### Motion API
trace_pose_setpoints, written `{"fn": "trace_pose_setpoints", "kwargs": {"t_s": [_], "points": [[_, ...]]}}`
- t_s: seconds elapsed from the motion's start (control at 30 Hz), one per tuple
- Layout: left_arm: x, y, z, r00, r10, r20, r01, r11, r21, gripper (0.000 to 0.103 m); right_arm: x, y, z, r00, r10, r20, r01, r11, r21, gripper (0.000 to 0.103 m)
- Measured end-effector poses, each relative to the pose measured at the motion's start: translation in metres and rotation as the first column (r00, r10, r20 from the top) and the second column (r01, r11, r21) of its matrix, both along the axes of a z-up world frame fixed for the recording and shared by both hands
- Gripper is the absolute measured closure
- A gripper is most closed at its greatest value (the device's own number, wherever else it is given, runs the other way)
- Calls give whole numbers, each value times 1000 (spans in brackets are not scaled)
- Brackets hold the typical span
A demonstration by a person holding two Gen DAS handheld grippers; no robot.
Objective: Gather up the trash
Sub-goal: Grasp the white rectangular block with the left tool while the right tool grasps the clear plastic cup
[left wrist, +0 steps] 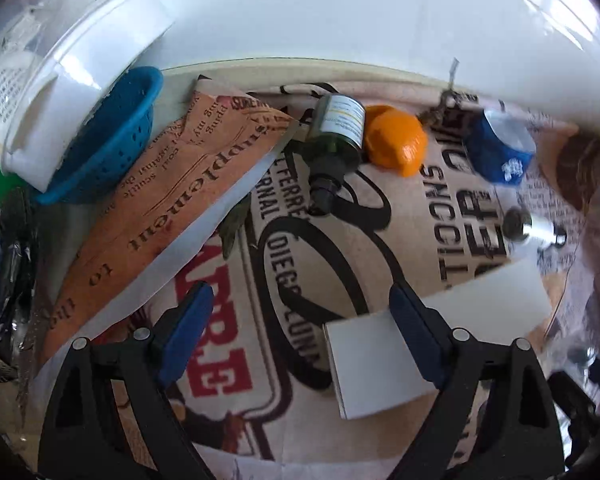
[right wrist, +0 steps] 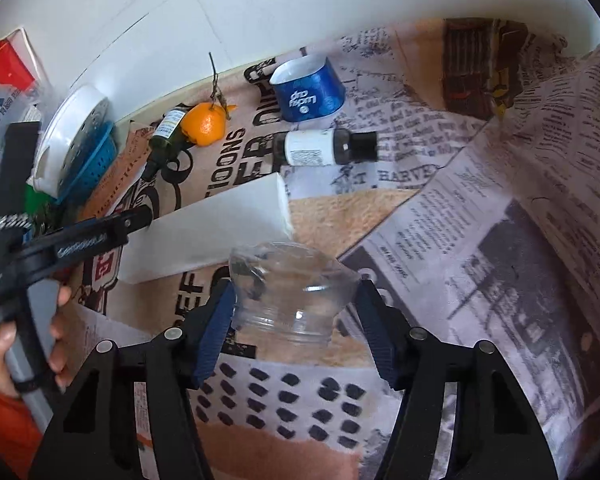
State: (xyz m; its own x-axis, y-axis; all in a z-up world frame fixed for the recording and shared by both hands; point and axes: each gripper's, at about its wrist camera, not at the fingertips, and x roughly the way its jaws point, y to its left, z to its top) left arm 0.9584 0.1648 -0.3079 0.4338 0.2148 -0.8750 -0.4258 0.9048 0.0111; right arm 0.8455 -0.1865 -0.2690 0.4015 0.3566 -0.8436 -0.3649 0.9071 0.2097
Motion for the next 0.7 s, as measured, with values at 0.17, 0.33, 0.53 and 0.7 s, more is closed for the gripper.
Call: {"fn": "trace_pose_setpoints", "kwargs": {"t_s": [0.17,0.33,0.53,0.7], "points": [[-8,0,-6,999,-7,-43,6,1000,-24,13,5,-26,13,1000,-27,11,27,1000,13,45],[-37,-25,-14,994,-52,-98,50,998,-32,13,7,-45,30,998,-58,36,58,998,0,45],[-64,-53,4,998,-57,-34,53,993,-108,13,6,-52,47,994,-72,77,72,997,2,45],[-61,-89,15,990,-136,30,138,984,-114,13,4,-54,59,992,-64,109,63,998,9,45]]}}
